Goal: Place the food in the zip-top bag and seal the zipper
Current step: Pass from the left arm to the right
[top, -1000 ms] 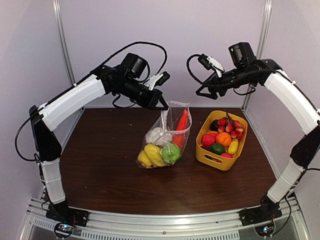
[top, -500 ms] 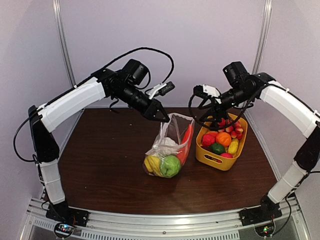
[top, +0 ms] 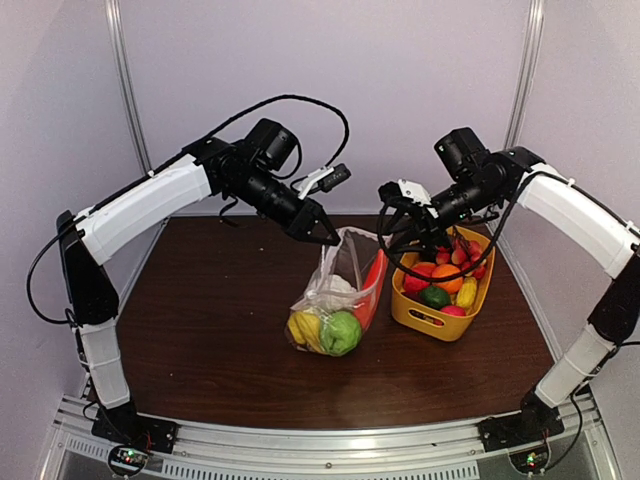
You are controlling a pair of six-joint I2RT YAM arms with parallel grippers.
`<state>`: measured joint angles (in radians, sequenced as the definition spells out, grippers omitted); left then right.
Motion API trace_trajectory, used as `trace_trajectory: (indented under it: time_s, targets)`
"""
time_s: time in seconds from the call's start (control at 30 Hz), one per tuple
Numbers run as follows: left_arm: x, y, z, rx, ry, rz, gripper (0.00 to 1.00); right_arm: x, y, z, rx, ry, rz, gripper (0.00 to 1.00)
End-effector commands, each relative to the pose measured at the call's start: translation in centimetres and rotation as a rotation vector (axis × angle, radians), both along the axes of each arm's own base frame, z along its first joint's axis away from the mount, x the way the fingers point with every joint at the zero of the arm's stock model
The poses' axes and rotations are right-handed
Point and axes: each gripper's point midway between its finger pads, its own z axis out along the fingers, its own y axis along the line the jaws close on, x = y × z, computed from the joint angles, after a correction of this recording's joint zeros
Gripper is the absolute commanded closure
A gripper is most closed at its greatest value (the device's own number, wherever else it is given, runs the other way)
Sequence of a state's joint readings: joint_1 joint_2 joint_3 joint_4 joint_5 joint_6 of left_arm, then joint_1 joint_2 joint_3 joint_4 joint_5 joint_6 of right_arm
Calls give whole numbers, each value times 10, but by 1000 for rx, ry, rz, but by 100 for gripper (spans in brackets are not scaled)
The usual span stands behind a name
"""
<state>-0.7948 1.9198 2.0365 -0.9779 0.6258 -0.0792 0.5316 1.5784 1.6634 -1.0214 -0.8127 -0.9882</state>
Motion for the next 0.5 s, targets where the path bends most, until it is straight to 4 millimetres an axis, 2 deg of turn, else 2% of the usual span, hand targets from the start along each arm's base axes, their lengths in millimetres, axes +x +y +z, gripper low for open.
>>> trace_trajectory:
  time_s: [0.0,0.1,0.23,0.27,0.37,0.4,0.47]
  targets:
    - [-3,0,28,-64,-71,-18,100,-6,6,-9,3,53,21,69]
    - [-1,2,28,-55,-94,-13,97,-3,7,-6,14,55,9,87]
    - [6,12,37,-42,-165,41,71,0,9,1,42,56,-16,99]
    - [9,18,32,-23,-180,76,63,1,9,4,49,58,-24,100]
    - [-1,41,34,-78,-259,150,40,6,7,10,74,78,-51,100]
    - [-6,51,41,-127,-301,180,33,8,6,12,87,92,-60,100]
    - [-13,75,35,-208,-367,275,23,12,5,14,118,125,-77,100]
